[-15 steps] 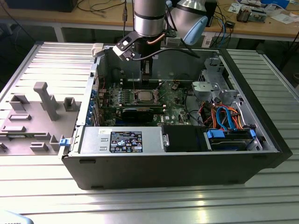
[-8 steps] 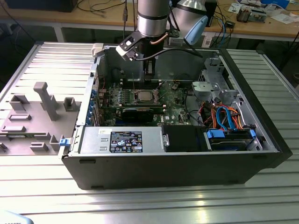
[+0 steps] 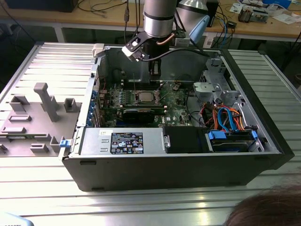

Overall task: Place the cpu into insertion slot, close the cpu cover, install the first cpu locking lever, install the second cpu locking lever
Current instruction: 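Close the cpu cover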

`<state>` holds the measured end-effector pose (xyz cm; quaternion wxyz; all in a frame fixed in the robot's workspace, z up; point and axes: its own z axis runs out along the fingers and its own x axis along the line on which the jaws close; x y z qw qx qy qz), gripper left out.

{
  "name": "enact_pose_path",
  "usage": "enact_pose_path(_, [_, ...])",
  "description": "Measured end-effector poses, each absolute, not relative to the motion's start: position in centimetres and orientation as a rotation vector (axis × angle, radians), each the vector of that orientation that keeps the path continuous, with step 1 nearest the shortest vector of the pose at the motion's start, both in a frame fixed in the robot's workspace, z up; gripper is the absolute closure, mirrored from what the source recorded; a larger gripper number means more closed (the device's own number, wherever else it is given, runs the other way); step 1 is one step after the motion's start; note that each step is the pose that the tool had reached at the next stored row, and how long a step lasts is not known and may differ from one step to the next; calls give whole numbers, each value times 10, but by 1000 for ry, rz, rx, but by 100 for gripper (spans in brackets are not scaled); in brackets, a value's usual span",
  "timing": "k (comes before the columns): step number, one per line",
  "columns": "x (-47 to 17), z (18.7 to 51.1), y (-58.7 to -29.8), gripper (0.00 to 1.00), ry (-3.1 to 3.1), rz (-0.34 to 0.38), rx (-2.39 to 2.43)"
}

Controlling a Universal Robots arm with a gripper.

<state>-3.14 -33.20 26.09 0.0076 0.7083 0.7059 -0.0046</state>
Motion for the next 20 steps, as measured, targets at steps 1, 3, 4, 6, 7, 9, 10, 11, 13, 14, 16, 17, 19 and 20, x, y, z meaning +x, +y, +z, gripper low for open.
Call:
enact_pose_path(1, [-30,261,-332,89,2207,-14,2215])
enact_pose_path(3, [-26,261,-332,89,2207,-15,2214])
enact_pose_path(4, [-24,261,-332,89,2207,-14,2214])
enact_pose_path(6, [-22,261,-332,89,2207,-14,2215])
enact_pose_path(7, [-20,261,-332,89,2207,-14,2215])
enact_pose_path(9, [-17,261,-332,89,2207,-14,2215])
enact_pose_path(10, [-16,261,-332,89,2207,-14,2214])
enact_pose_path(11, [-15,261,-332,89,2207,-14,2214])
enact_pose_path(13, [-12,261,-332,89,2207,-14,2214])
enact_pose_path(14, [-11,261,-332,89,2207,-14,2215])
enact_pose_path(16, [-9,261,-332,89,2207,-14,2215])
enact_pose_path(17, [-8,261,-332,89,2207,-14,2215])
enact_pose_path(19, [-5,261,-332,89,2207,-14,2214])
enact_pose_path(20, [-4,261,-332,89,2207,-14,2214])
